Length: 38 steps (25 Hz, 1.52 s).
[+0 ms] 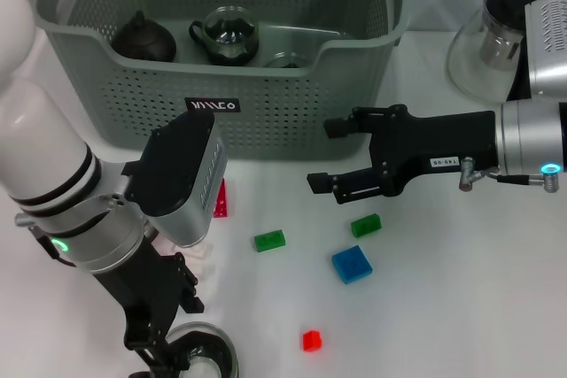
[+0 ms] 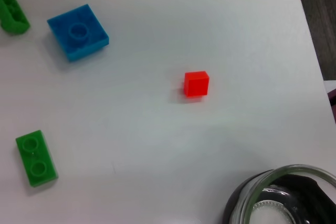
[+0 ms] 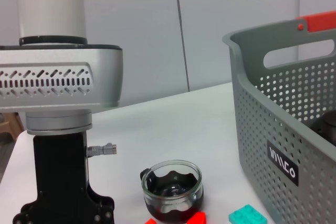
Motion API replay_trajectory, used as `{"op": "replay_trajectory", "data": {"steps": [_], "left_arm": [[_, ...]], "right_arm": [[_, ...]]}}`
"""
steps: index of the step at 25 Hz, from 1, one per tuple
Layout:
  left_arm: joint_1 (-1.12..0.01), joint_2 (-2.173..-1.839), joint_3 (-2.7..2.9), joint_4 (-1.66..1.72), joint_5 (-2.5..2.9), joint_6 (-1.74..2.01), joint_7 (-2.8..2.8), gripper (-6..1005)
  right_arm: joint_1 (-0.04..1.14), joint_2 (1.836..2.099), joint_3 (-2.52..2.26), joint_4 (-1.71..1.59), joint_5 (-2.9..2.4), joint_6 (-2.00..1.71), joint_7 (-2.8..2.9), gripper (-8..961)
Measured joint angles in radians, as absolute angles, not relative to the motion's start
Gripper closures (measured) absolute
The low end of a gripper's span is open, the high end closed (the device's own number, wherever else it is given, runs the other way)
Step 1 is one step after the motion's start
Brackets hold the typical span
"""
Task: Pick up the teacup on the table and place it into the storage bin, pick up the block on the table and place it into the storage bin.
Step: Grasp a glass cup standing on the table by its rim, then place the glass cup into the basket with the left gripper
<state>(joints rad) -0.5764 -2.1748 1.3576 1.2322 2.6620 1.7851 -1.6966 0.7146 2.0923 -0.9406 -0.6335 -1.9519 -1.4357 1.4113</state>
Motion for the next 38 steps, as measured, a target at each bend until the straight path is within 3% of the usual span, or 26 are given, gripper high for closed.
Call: {"op": "replay_trajectory", "data": {"steps": [12, 18, 26, 38], "left_arm": [[-0.597, -2.174, 1.358, 1.209, 2.661, 1.766, -1.710, 316], [-0.601, -2.174, 1.376, 1.201, 2.658, 1.765, -1.710, 533], [-0.601, -2.175, 1.395, 1.200, 2.643, 1.775, -1.707, 923], [-0.606, -2.174, 1.409, 1.201, 2.641, 1.772, -1.705, 932]], "right_arm": [[0.715, 2.092, -0.930, -0.634, -1.949, -1.436, 1.413, 8], [0.713, 2.091, -0.910, -0.636, -1.948, -1.440, 1.416, 9], [0.712, 2.091, -0.905, -0.637, -1.948, -1.442, 1.415, 9], [0.712, 2.091, -0.900, -0.633, -1.948, -1.436, 1.412, 8]]}}
